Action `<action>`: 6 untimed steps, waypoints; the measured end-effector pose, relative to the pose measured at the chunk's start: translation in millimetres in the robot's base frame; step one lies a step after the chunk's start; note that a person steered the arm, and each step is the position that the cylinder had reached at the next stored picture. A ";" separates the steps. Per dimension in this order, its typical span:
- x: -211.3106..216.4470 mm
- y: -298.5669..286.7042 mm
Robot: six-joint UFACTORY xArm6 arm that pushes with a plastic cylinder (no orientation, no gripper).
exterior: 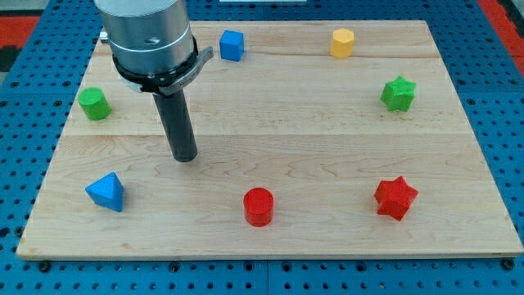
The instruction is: Point at center
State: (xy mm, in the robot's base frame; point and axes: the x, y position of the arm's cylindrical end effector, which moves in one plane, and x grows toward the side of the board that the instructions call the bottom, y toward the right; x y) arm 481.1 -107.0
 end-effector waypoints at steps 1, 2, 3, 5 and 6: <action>0.2 0.0; 0.2 0.7; 0.2 0.7; -9.9 0.9; -9.9 3.2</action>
